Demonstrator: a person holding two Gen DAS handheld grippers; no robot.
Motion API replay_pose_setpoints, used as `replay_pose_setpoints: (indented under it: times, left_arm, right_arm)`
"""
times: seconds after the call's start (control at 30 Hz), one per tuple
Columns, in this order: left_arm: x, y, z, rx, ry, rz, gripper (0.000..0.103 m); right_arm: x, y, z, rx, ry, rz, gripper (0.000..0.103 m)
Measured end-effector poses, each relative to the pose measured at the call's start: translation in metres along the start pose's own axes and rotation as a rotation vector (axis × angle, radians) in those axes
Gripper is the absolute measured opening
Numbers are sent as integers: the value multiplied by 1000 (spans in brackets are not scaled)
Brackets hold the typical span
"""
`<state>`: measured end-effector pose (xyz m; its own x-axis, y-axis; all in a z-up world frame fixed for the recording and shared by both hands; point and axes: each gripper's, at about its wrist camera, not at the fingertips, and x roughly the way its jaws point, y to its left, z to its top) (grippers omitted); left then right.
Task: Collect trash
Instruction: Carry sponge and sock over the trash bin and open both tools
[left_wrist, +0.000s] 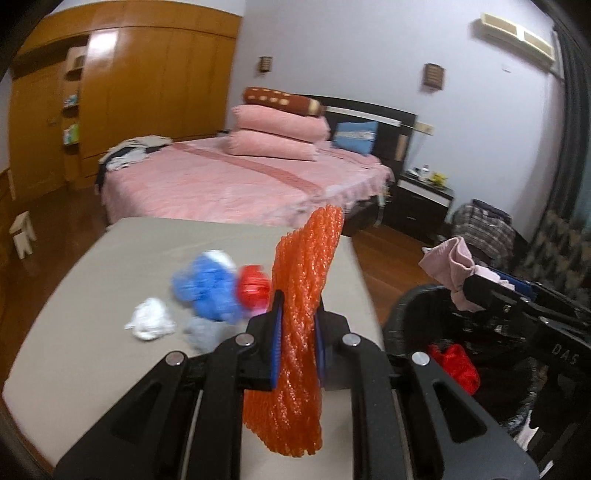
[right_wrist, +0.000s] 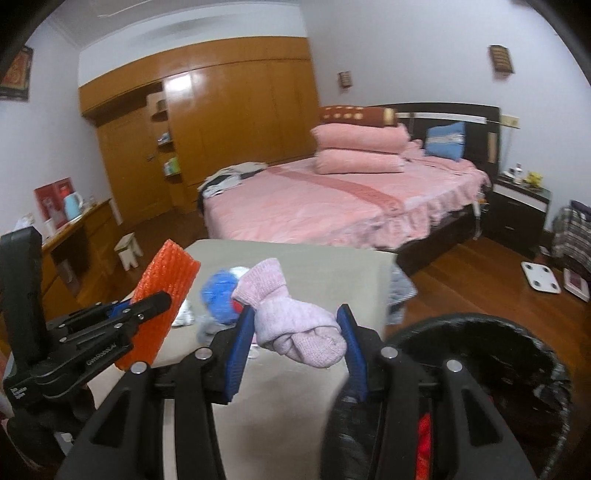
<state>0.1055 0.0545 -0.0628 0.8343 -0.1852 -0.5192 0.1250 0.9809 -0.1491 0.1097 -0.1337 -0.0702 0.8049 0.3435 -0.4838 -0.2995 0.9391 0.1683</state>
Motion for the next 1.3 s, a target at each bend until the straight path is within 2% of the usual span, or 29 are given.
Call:
replay_pose_setpoints:
  times: [0.67,0.77,0.8,0.83,0.87,0.9,0.97,1.0,1.1,1.23,1.3]
  left_arm:
    - [64,-162,-5,170,46,-307,13]
    - [74,-184,-6,182,65,-362,17]
    - [77,-190,-7,184,67,-369,24]
    - [79,-193,-7,186,68,-376,40]
    - [80,-196,-7,185,70,-387,46]
    - [80,-197,-8,183,68,-393,49]
    - [79,-194,-10,185,65,-392,54]
    - [79,-192,-9,184,65,-386,60]
    - [74,-178,-7,178,55,-354,72]
    - [61,-152,-1,168,25,-286,84]
    - [54,-133,2,153,15,-246,86]
  right_arm:
    - [-59,-144,-32,134,3,-297,46]
    - [-64,-161,-39,154,9,-327,49]
    - [-66,-167,-41,160,7,-346,50]
    - [-67,-170,-42,163,6,-350,52]
    - [-69,-173,-43,166,4,-359,60]
    - [-72,-177,-45,172,-4,-374,69]
    - [-75,-180,-46,179,-11,-384,76]
    - [-76,-180,-46,181,-18,-386,83]
    - [-77,-181,-44,181,-36,-389,95]
    - [-76,-169,-40,179,-44,-350,97]
    - [-74,-162,-40,172,-46,-333,97]
